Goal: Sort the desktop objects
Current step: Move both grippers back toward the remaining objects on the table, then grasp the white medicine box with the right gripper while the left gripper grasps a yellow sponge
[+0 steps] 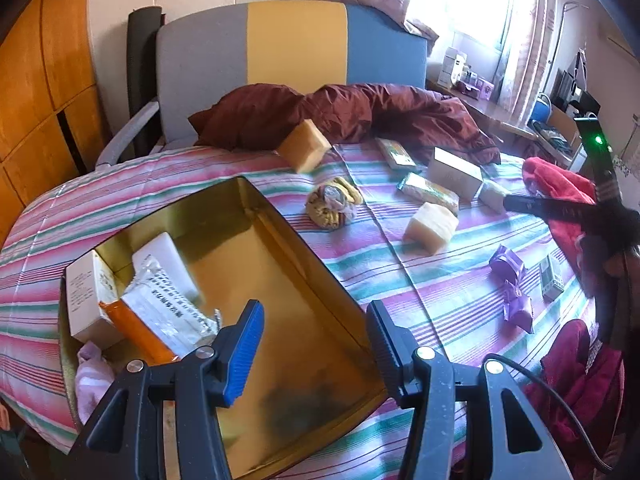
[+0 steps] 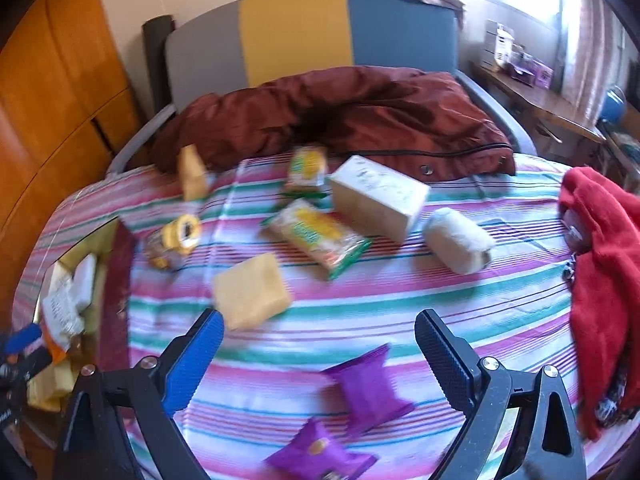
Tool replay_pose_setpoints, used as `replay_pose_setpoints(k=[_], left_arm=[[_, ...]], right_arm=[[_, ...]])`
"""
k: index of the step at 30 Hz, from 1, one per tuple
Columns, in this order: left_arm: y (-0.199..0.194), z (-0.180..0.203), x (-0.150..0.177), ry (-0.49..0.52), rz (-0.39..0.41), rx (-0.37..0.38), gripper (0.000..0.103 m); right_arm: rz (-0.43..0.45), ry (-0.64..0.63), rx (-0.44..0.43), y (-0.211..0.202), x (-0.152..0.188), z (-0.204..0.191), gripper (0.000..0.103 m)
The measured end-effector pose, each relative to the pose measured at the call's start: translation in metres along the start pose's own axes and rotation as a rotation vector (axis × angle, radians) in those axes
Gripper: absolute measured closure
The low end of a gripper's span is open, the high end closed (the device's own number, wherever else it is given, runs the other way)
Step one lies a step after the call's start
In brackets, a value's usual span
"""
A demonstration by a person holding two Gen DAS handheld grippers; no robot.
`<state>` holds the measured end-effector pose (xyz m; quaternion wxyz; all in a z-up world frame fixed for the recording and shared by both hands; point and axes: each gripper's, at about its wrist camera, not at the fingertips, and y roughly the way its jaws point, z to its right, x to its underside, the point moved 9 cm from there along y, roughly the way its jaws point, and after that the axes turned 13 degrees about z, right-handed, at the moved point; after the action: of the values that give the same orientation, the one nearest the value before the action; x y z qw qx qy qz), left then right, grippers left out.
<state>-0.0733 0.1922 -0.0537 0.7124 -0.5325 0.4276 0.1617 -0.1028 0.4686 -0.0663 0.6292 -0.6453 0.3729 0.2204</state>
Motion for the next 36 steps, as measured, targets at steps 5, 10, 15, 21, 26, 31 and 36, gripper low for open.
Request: replay_pose_setpoints(k=[5, 10, 15, 21, 26, 31, 36], left_arm=[[0.010, 0.004, -0.001, 0.002, -0.022, 0.007, 0.049], [0.019, 0.009, -0.003, -0.002, -0.043, 0.022, 0.049], [0.030, 0.011, -0.007, -0.023, -0.054, 0.040, 0.049], [0.044, 0.010, -0.022, -0.059, -0.062, 0.067, 0.049], [0.057, 0.005, -0.039, -0.095, -0.071, 0.074, 0.049], [0.071, 0.001, -0.066, -0.145, -0.065, 0.102, 0.049], [0.096, -0.004, -0.092, -0.253, -0.074, 0.140, 0.049]], right_arm=[[0.004, -0.025, 0.037, 0.020, -0.014, 0.022, 0.006], [0.010, -0.108, 0.059, 0.049, -0.035, 0.036, 0.006], [-0.009, -0.187, 0.066, 0.088, -0.060, 0.043, 0.003], [-0.107, -0.315, 0.069, 0.142, -0.066, 0.043, 0.001], [-0.159, -0.341, 0.081, 0.166, -0.057, 0.050, 0.018], [-0.151, -0.323, 0.081, 0.150, -0.045, 0.050, 0.040], [-0.111, -0.270, 0.071, 0.120, -0.032, 0.048, 0.049]])
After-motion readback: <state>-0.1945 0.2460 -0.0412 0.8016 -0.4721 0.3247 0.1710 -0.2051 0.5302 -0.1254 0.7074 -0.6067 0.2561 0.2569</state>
